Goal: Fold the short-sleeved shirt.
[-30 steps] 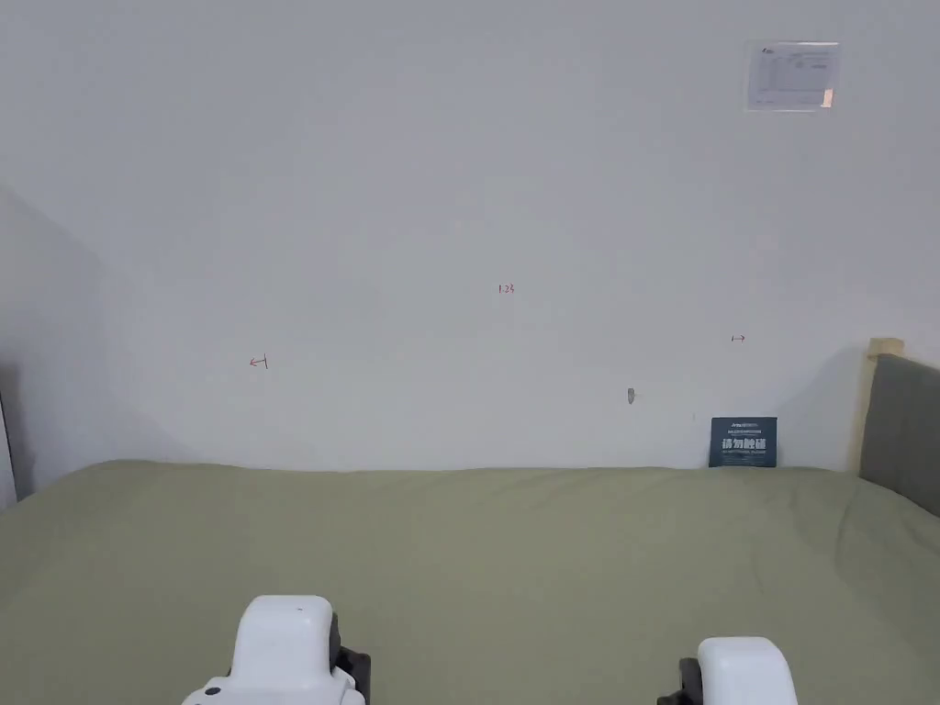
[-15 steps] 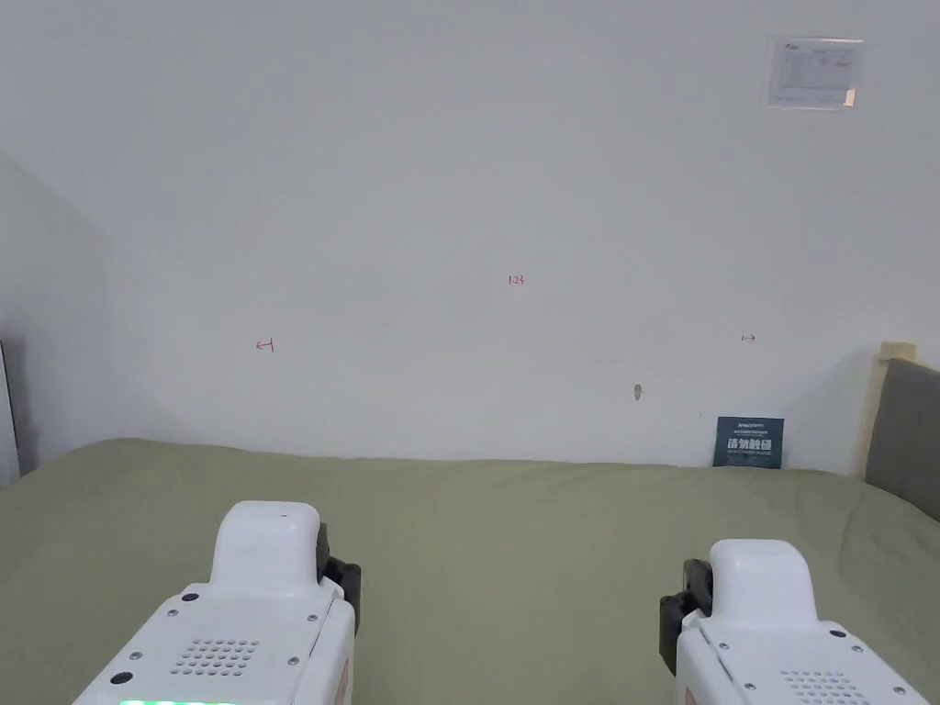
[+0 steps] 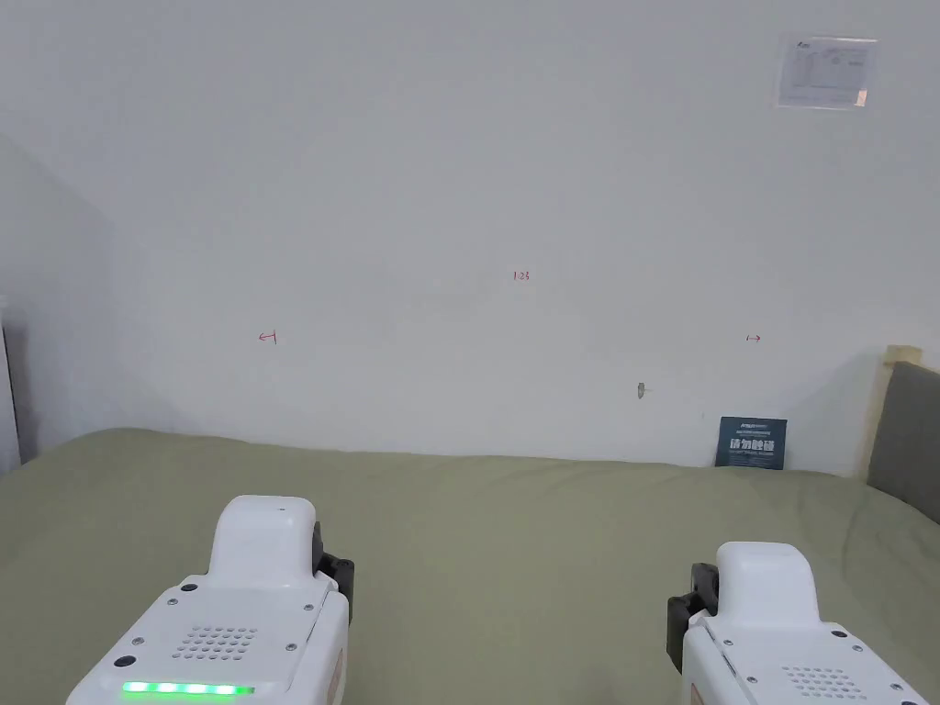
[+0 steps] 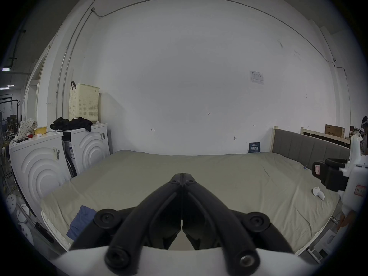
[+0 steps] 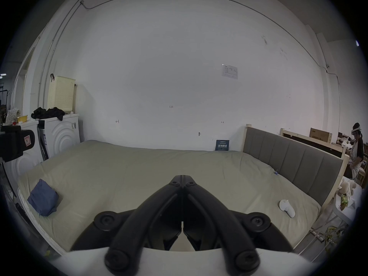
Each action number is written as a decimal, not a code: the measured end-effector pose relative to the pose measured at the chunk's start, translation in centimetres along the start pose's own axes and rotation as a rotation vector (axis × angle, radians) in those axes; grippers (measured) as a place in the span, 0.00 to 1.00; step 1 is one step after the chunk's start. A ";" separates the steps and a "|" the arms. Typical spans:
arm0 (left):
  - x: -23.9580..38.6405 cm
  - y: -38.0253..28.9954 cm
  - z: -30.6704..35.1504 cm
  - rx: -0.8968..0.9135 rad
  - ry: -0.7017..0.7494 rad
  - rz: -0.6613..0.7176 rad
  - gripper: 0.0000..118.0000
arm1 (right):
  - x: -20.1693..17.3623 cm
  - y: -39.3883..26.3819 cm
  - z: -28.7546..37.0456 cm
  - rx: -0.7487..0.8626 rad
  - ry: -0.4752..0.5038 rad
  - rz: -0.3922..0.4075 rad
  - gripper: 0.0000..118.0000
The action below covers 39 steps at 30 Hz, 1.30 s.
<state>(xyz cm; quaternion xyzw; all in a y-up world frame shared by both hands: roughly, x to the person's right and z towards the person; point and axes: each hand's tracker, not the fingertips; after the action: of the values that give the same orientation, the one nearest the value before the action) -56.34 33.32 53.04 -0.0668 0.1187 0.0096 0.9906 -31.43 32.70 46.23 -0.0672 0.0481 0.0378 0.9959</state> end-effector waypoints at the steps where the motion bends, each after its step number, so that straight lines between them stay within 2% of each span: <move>1: -0.1 -0.1 0.0 -0.002 0.000 0.000 0.00 | 0.1 0.1 0.0 0.004 -0.002 0.002 0.01; 16: -0.4 -0.1 0.0 -0.012 -0.007 0.017 0.00 | 0.6 0.0 -0.1 -0.005 -0.021 0.005 0.01; 18: -0.4 -0.1 -0.2 -0.014 0.001 0.017 0.08 | 0.7 0.0 -0.1 -0.007 -0.026 0.001 0.03; 19: -0.4 0.0 -0.4 -0.023 -0.001 0.014 0.22 | 0.8 0.1 -0.2 -0.014 -0.027 0.005 0.17; 20: -0.3 0.0 -0.6 -0.029 0.003 0.011 0.40 | 0.8 0.3 -0.4 -0.034 -0.031 0.019 0.43; 21: -0.3 -0.1 -1.0 -0.038 0.007 0.010 0.63 | 0.8 0.4 -0.7 -0.049 -0.032 0.026 0.75; 22: -0.3 -0.2 -1.3 -0.048 0.004 0.008 0.81 | 0.8 0.4 -1.0 -0.068 -0.030 0.026 0.99; 23: -0.4 -0.3 -1.5 -0.056 -0.005 0.007 0.87 | 1.1 0.2 -1.5 -0.096 -0.018 0.018 1.00; 28: -0.4 -0.2 -1.3 -0.058 0.014 0.029 0.89 | 1.7 -0.7 -1.4 -0.076 0.099 -0.055 1.00; 30: -0.7 -0.1 -0.9 -0.049 0.019 0.025 0.89 | 1.6 -0.3 -1.4 -0.054 0.077 -0.077 1.00; 32: -0.9 0.2 -0.4 -0.038 0.020 0.033 0.90 | 1.5 -0.2 -1.0 -0.046 -0.008 -0.110 1.00; 35: -1.3 0.5 0.0 -0.029 0.019 0.042 0.90 | 1.8 0.1 -1.1 -0.122 -0.006 -0.163 1.00; 37: -1.5 0.7 0.0 -0.031 0.021 0.049 0.90 | 1.7 0.5 -1.4 -0.198 -0.063 -0.156 1.00; 39: -1.5 0.7 0.1 -0.030 0.020 0.052 0.90 | 1.2 1.0 -2.1 -0.282 -0.129 -0.087 1.00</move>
<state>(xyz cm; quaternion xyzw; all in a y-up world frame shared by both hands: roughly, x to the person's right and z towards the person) -57.83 34.04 53.38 -0.0788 0.1299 0.0363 0.9877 -30.54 33.47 43.95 -0.2056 -0.0247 0.0052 0.9783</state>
